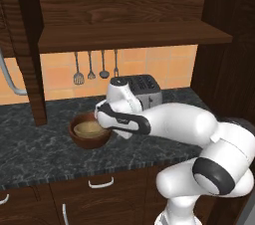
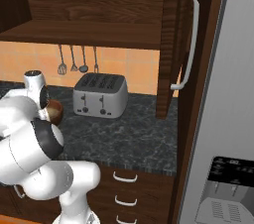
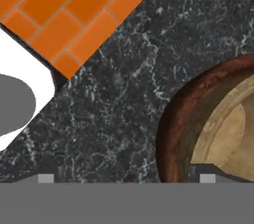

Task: Pick up the bowls on the counter and stack them on top of one another in the open cabinet. Place the smaller bowl on top of the larger bowl.

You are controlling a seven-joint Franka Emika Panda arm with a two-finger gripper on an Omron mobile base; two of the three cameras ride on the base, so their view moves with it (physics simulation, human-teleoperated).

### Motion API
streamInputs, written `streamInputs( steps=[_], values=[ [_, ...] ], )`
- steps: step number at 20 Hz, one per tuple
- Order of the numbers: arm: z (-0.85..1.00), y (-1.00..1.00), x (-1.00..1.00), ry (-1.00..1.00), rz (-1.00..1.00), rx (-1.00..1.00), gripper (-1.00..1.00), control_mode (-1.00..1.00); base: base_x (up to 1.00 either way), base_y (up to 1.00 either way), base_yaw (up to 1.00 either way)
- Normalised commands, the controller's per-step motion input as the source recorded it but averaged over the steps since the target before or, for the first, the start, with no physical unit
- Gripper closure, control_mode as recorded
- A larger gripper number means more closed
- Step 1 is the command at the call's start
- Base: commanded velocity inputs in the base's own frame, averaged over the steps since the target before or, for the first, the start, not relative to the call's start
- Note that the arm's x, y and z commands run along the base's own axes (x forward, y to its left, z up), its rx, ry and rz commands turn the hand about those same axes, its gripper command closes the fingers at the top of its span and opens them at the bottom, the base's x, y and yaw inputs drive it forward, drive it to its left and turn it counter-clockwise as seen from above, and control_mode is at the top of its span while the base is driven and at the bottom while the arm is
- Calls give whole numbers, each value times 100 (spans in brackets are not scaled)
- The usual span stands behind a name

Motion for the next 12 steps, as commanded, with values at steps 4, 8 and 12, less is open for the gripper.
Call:
streamInputs(
  steps=[4, 8, 12],
  values=[
    [-53, 0, 33, 0, 5, -6, -100, -100, 0, 0, 0],
    [-4, 1, 48, -6, 0, -3, -100, -100, 0, 0, 0],
    [0, 5, 21, -1, 0, 0, -100, -100, 0, 0, 0]
  ],
)
